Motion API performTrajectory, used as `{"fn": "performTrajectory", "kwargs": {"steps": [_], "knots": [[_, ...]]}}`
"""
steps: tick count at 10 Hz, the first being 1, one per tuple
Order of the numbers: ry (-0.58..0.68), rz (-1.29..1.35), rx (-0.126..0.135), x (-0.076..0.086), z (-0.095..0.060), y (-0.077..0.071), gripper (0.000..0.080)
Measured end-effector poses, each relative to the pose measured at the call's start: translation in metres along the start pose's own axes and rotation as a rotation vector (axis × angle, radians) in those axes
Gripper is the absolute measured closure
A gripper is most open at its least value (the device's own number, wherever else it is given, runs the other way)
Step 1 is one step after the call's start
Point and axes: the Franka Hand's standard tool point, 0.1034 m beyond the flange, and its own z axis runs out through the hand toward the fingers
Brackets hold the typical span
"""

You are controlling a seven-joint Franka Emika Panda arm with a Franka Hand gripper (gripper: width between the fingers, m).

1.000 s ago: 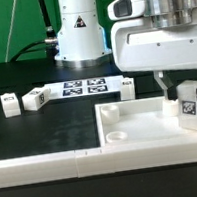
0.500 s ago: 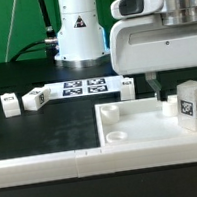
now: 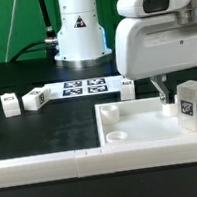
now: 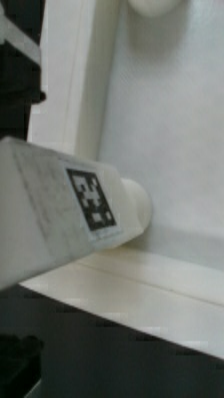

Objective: Assemble one leg

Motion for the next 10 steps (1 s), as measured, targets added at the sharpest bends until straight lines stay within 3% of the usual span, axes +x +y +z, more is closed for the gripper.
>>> {"fn": "performTrajectory", "kwargs": {"steps": [3,4,5,6,8,10], "knots": [[-0.001,-0.066,0.001,-0.0003,0.0005,0.0002,0.018],[-0.001,-0.066,0.001,-0.0003,0.0006,0.0002,0.0366],[-0.001,-0.061,0.001,-0.0004,0.0007,0.0003,0.0366],[-0.001,-0.034,0.001,-0.0004,0.0007,0.0003,0.051],[0.0,-0.002,0.004,-0.0004,0.001,0.0003,0.0509],[0.003,0.297,0.008,-0.0002,0.0013,0.002,0.0509]]}}
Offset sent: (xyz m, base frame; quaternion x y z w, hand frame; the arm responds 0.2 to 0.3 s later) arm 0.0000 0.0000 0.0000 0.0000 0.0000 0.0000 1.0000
